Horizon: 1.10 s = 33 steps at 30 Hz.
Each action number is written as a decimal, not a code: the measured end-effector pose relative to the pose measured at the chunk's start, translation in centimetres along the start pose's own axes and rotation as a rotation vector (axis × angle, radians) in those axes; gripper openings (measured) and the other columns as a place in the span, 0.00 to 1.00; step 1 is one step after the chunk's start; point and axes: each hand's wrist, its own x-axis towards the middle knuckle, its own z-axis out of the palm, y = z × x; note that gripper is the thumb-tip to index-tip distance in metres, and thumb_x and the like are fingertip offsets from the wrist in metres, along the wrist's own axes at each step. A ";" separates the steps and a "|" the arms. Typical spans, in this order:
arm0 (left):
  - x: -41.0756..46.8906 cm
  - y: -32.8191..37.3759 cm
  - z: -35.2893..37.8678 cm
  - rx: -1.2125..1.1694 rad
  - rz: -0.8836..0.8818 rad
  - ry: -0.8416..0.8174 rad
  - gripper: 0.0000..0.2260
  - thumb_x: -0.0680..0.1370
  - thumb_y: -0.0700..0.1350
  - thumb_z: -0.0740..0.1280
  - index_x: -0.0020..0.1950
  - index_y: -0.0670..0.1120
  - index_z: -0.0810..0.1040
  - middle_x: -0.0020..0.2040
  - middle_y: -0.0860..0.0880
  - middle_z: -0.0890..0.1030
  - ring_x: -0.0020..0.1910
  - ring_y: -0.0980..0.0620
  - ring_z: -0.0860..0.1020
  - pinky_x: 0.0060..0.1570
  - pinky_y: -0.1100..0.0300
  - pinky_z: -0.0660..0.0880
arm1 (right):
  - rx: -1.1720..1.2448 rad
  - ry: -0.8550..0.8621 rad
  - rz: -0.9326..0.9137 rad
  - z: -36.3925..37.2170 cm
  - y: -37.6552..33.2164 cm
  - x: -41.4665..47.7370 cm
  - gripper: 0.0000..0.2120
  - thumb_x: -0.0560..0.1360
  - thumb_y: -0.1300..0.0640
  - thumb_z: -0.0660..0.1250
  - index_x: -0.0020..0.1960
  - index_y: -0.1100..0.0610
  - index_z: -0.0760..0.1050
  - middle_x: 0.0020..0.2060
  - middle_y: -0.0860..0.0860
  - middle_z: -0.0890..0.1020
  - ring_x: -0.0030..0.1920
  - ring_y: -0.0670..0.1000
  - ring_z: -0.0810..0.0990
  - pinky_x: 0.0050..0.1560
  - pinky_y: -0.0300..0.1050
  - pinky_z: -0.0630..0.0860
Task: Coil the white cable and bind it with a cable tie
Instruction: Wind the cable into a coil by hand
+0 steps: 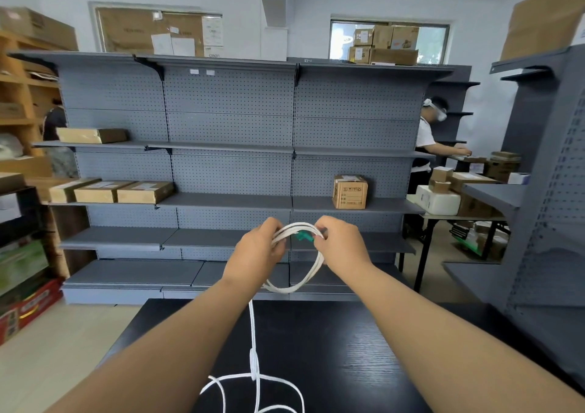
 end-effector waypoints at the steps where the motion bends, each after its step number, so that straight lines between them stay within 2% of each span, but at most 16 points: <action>1: 0.0 -0.1 -0.1 -0.020 -0.010 0.001 0.05 0.78 0.45 0.62 0.53 0.45 0.72 0.43 0.44 0.78 0.42 0.43 0.75 0.43 0.50 0.72 | 0.069 0.002 0.038 0.0 0.1 0.0 0.02 0.75 0.60 0.66 0.46 0.56 0.77 0.43 0.55 0.81 0.43 0.57 0.80 0.44 0.54 0.80; 3: -0.1 -0.2 -0.2 -0.041 -0.008 0.002 0.05 0.78 0.44 0.62 0.52 0.45 0.72 0.42 0.44 0.79 0.42 0.44 0.75 0.42 0.52 0.71 | 0.153 -0.005 0.105 0.0 0.3 0.0 0.03 0.74 0.62 0.66 0.47 0.57 0.77 0.44 0.55 0.80 0.44 0.58 0.81 0.44 0.57 0.81; 5: -0.1 0.0 -0.3 -0.016 0.009 0.002 0.05 0.78 0.44 0.61 0.52 0.44 0.73 0.42 0.44 0.78 0.43 0.43 0.75 0.41 0.52 0.70 | 0.141 -0.040 0.118 -0.1 0.3 0.0 0.05 0.74 0.63 0.65 0.48 0.57 0.77 0.45 0.55 0.80 0.45 0.57 0.80 0.45 0.56 0.81; 8: 0.3 0.1 -0.4 0.067 0.030 0.000 0.06 0.78 0.43 0.60 0.53 0.44 0.73 0.41 0.44 0.75 0.43 0.42 0.74 0.42 0.52 0.70 | -0.043 -0.200 0.021 -0.5 -0.2 -0.2 0.10 0.71 0.62 0.66 0.52 0.55 0.72 0.45 0.53 0.79 0.46 0.55 0.78 0.45 0.49 0.77; 11: 0.6 0.1 -0.4 0.145 0.064 -0.029 0.06 0.79 0.42 0.59 0.53 0.43 0.72 0.41 0.44 0.72 0.43 0.42 0.73 0.39 0.54 0.67 | -0.153 -0.294 -0.084 -0.4 -0.8 -0.5 0.17 0.70 0.58 0.68 0.57 0.54 0.67 0.47 0.52 0.76 0.47 0.55 0.76 0.46 0.49 0.74; 14: 0.6 0.3 -0.4 0.180 0.089 -0.061 0.06 0.79 0.43 0.60 0.53 0.42 0.72 0.43 0.43 0.74 0.44 0.41 0.74 0.40 0.52 0.69 | -0.245 -0.200 -0.171 -0.2 -1.1 -0.6 0.14 0.74 0.56 0.66 0.58 0.52 0.68 0.49 0.52 0.77 0.49 0.56 0.76 0.47 0.51 0.75; 18: 0.4 0.5 -0.4 0.179 0.114 -0.065 0.08 0.79 0.44 0.61 0.55 0.42 0.72 0.47 0.42 0.76 0.46 0.41 0.75 0.44 0.49 0.71 | -0.300 -0.122 -0.210 -0.1 -0.9 -0.4 0.08 0.76 0.60 0.61 0.55 0.53 0.72 0.48 0.55 0.79 0.48 0.58 0.77 0.44 0.50 0.74; 22: 0.0 0.3 -0.1 0.127 0.092 -0.041 0.07 0.78 0.45 0.62 0.55 0.44 0.72 0.44 0.44 0.76 0.41 0.45 0.72 0.39 0.56 0.67 | -0.193 -0.089 -0.141 0.0 -0.5 0.0 0.07 0.76 0.60 0.62 0.51 0.52 0.75 0.45 0.54 0.80 0.45 0.57 0.78 0.43 0.49 0.76; 28: -0.4 -0.6 0.1 -0.010 -0.016 -0.044 0.06 0.78 0.44 0.62 0.53 0.45 0.69 0.40 0.46 0.76 0.40 0.45 0.73 0.39 0.54 0.70 | 0.014 -0.022 0.015 0.0 0.4 0.2 0.05 0.75 0.60 0.65 0.47 0.52 0.77 0.42 0.53 0.82 0.42 0.56 0.80 0.45 0.52 0.80; 33: -0.6 -0.3 0.0 0.025 0.011 -0.054 0.13 0.80 0.45 0.59 0.64 0.47 0.65 0.52 0.44 0.77 0.50 0.42 0.76 0.47 0.49 0.73 | 0.122 -0.007 0.082 0.1 0.6 0.3 0.05 0.74 0.62 0.65 0.48 0.54 0.77 0.41 0.53 0.79 0.44 0.58 0.80 0.45 0.57 0.81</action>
